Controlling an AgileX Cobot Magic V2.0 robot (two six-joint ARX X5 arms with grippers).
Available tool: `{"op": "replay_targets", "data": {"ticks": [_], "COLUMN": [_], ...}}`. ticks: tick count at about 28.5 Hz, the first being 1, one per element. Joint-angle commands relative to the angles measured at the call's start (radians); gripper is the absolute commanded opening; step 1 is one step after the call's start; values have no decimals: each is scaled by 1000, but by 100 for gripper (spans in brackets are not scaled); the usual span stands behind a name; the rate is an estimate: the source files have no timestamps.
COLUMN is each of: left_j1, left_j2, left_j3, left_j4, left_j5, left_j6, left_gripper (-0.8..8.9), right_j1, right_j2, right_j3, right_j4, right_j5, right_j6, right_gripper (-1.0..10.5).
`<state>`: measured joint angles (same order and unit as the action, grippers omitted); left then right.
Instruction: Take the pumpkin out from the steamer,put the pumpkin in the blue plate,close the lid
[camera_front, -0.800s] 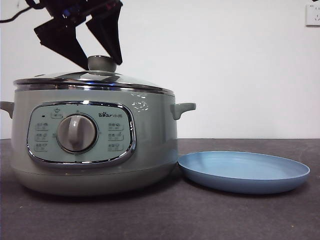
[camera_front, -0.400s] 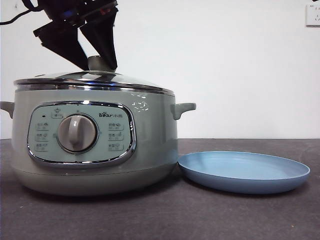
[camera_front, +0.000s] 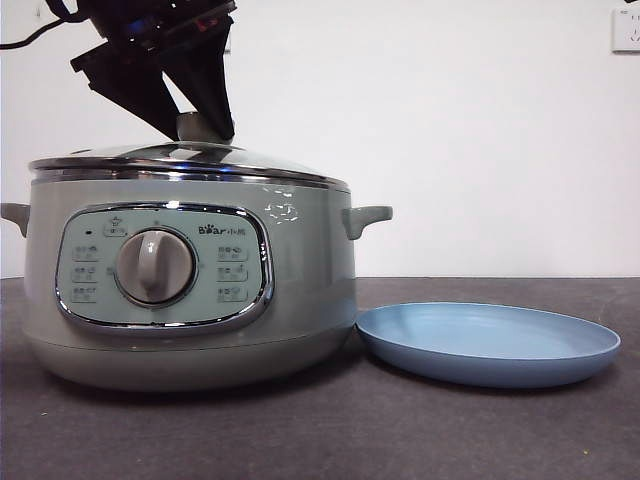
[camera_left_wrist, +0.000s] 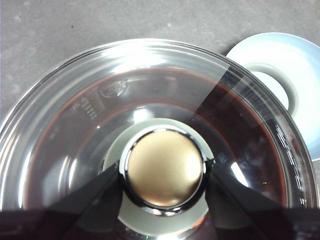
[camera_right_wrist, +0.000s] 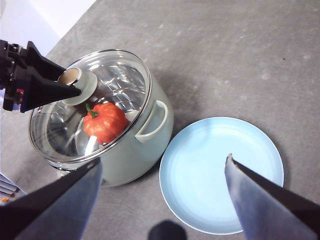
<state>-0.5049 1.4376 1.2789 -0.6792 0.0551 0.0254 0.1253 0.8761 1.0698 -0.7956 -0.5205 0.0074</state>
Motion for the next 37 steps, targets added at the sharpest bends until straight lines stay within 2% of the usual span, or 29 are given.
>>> {"op": "replay_targets", "data": {"ticks": [1, 11, 14, 19, 21, 28, 31, 37], "left_j1": [0, 0, 0, 0, 0, 0, 0, 0], "left_j2": [-35, -197, -267, -401, -448, -600, -645, -689], "left_j3": [3, 6, 6, 6, 6, 6, 7, 7], "left_j4": [34, 51, 46, 18, 3, -55, -76, -120], "left_j5": [-2, -6, -48, -156, -195, -426, -505, -645], "left_j6": [8, 5, 5, 5, 5, 10, 27, 55], "left_gripper": [-9, -9, -9, -9, -9, -9, -9, -9], "right_j1": [2, 42, 83, 188, 230, 386, 450, 565], "right_j2": [1, 9, 29, 100, 142, 366, 470, 689], "right_j3": [0, 0, 1, 6, 27, 166, 261, 537], "right_j4": [1, 7, 20, 83, 84, 74, 37, -119], "right_j5": [-2, -5, -5, -3, 4, 11, 72, 207], "right_j6": [2, 3, 3, 42, 47, 46, 37, -28], "right_gripper": [409, 409, 410, 421, 462, 527, 609, 608]}}
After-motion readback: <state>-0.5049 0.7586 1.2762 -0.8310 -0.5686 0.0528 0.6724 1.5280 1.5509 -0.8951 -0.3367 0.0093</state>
